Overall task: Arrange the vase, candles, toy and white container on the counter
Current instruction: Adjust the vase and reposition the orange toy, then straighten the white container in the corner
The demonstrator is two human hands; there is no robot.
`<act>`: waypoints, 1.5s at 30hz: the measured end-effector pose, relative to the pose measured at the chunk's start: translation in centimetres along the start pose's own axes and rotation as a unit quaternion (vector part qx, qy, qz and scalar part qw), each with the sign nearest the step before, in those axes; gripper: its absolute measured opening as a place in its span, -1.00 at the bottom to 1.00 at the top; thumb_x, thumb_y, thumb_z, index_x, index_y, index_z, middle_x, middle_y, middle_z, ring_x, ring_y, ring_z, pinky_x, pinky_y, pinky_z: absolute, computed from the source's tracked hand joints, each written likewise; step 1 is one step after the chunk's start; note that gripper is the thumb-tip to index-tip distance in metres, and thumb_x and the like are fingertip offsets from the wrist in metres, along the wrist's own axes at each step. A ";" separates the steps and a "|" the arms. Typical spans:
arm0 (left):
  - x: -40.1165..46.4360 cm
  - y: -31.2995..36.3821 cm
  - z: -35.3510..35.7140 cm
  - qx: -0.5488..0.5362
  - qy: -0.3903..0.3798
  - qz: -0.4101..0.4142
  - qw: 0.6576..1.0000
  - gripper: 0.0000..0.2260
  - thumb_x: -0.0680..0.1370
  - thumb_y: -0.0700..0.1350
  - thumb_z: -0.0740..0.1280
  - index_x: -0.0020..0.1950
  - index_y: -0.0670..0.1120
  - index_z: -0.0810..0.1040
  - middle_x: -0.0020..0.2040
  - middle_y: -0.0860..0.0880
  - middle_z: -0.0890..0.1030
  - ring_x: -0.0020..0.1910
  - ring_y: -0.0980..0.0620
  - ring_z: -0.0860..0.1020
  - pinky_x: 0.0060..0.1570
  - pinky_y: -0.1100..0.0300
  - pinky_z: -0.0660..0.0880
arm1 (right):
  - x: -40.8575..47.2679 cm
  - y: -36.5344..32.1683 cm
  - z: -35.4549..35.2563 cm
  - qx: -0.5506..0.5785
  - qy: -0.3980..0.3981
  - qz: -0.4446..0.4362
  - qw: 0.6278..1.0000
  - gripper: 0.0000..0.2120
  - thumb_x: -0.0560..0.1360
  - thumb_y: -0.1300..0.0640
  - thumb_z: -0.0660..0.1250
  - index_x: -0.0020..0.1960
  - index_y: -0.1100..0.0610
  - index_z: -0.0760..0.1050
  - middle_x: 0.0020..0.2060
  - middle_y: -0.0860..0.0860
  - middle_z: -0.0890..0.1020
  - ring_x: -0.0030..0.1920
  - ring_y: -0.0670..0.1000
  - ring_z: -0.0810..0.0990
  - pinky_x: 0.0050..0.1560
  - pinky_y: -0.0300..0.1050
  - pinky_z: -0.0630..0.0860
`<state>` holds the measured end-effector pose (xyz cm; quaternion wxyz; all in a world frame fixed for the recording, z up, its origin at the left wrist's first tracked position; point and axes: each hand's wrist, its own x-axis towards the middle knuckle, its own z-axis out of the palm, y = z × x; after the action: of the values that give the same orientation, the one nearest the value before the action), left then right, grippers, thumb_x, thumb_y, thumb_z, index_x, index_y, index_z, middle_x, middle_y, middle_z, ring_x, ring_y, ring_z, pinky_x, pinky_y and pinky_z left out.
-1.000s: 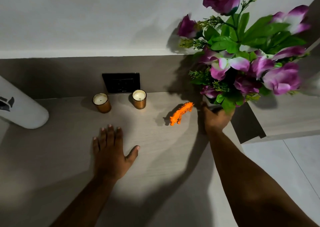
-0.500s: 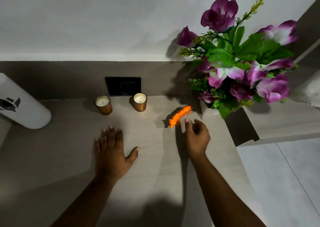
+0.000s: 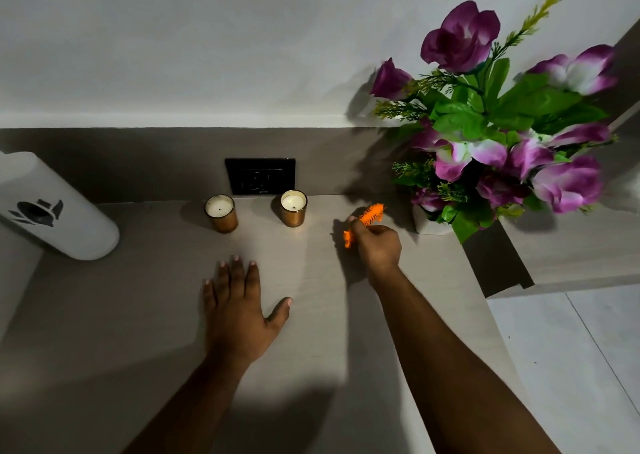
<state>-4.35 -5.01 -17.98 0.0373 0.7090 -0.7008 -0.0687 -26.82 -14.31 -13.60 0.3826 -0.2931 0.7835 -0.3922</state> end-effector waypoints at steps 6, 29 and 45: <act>-0.2 -0.2 -0.2 -0.006 -0.009 0.003 1.000 -0.13 0.44 0.47 -0.11 0.54 -0.10 0.17 0.56 -0.22 0.19 0.55 -0.25 0.11 0.48 -0.25 0.07 | -3.5 0.2 -2.1 0.078 0.078 -0.058 0.992 -0.57 0.42 -0.16 0.45 0.04 0.20 0.62 -0.15 0.02 0.60 -0.11 -0.03 0.52 -0.03 -0.16 0.41; 14.5 -3.4 -6.4 -0.369 0.113 -0.207 0.899 -0.54 0.37 -0.04 0.54 0.19 -0.16 0.54 0.15 -0.18 0.63 0.09 -0.20 0.57 0.02 0.02 0.51 | -0.8 -4.7 9.2 -0.184 0.013 -0.182 0.966 -0.57 0.42 0.04 0.45 0.19 0.24 0.50 0.12 0.22 0.60 0.09 0.23 0.58 0.07 0.03 0.51; -0.7 -8.4 -1.7 -0.039 0.060 -0.007 0.997 -0.39 0.55 0.24 0.10 0.47 -0.11 0.34 0.52 -0.18 0.32 0.52 -0.22 0.22 0.48 -0.20 0.10 | -11.7 5.5 8.3 -0.457 -0.099 -0.378 0.799 -0.23 0.52 -0.38 -0.03 0.51 0.13 0.23 0.52 0.20 0.23 0.54 0.24 0.09 0.51 0.19 0.02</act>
<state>4.21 -4.22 -17.57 0.1063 0.7149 -0.6891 -0.0532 -14.51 -5.79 -17.26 0.1015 -0.7439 0.6567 -0.0707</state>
